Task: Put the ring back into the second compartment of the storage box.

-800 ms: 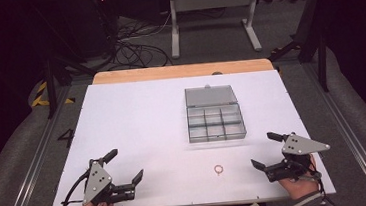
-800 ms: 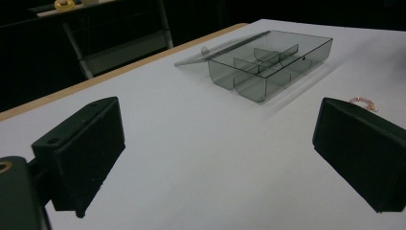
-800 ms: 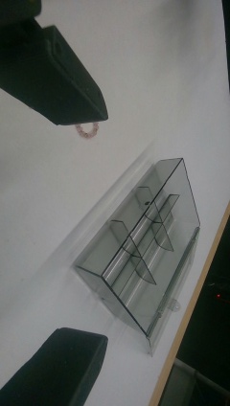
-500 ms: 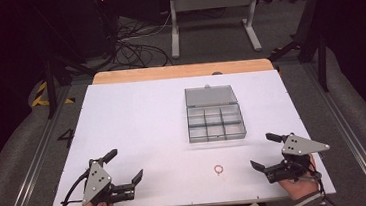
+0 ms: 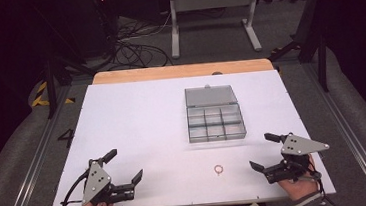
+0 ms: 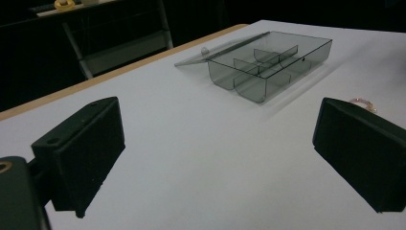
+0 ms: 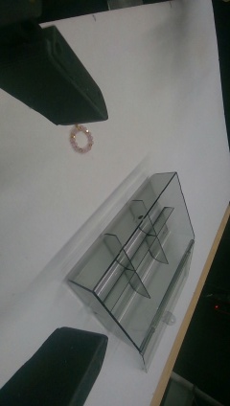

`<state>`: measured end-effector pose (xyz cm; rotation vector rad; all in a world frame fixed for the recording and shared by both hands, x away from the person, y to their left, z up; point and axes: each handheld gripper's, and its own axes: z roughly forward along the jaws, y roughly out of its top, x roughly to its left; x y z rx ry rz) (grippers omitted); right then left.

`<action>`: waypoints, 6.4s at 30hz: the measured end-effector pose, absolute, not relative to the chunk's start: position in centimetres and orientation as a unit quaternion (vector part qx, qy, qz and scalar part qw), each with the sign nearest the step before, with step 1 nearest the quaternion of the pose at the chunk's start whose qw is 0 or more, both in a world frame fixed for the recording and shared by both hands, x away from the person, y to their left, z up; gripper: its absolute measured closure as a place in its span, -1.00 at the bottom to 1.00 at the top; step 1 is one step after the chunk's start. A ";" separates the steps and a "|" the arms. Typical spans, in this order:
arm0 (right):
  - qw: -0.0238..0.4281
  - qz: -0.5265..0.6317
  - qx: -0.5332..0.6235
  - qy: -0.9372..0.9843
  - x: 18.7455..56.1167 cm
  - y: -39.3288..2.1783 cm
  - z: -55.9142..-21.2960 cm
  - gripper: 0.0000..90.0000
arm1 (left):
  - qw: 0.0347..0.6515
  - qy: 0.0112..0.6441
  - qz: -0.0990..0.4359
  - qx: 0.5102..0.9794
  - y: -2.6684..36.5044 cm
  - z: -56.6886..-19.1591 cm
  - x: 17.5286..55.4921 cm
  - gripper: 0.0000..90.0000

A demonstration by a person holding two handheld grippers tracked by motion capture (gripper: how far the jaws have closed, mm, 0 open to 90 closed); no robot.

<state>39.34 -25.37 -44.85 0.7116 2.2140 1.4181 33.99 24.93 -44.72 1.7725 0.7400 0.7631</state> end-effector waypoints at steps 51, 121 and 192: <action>0.157 0.501 0.197 0.828 42.1 -17.4 -42.4 -1.00 | 0.509 0.305 0.309 0.743 24.7 -44.8 34.1 -0.91; 0.065 0.258 0.209 0.941 44.0 -13.0 -44.9 0.29 | 0.508 0.303 0.306 0.746 24.6 -44.8 34.0 -0.90; 0.089 0.273 0.192 0.938 43.7 -12.7 -42.9 0.92 | 0.507 0.302 0.309 0.746 24.7 -44.8 34.1 -0.90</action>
